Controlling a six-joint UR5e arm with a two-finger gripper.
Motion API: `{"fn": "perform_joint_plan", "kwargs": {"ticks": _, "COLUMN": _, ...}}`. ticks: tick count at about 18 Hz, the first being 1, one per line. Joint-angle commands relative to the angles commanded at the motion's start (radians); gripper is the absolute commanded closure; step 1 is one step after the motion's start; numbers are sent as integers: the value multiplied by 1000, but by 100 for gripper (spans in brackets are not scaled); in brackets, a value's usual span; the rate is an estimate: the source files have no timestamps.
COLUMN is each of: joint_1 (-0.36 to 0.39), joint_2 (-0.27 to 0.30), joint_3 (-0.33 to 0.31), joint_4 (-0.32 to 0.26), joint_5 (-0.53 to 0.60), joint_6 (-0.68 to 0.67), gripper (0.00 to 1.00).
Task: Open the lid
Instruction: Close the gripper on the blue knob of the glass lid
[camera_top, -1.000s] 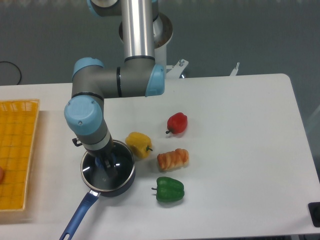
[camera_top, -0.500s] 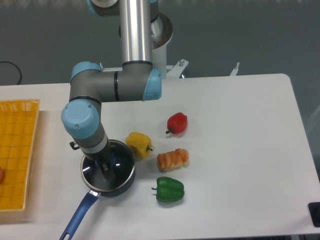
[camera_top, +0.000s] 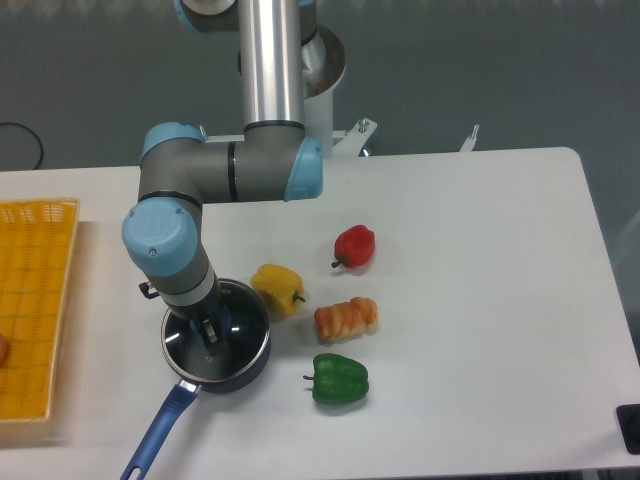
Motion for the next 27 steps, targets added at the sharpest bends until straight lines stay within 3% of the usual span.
{"fn": "perform_joint_plan", "kwargs": {"ticks": 7, "joint_1": 0, "joint_2": 2, "joint_3": 0, "joint_4": 0, "joint_5": 2, "joint_6": -2, "gripper": 40}}
{"fn": "perform_joint_plan", "kwargs": {"ticks": 18, "joint_1": 3, "joint_2": 26, "joint_3": 8, "joint_4": -11, "joint_5": 2, "joint_6": 5, "gripper": 40}}
{"fn": "perform_joint_plan", "kwargs": {"ticks": 27, "joint_1": 26, "joint_2": 67, "joint_3": 8, "joint_4": -127, "joint_5": 3, "joint_6": 15, "gripper": 40}}
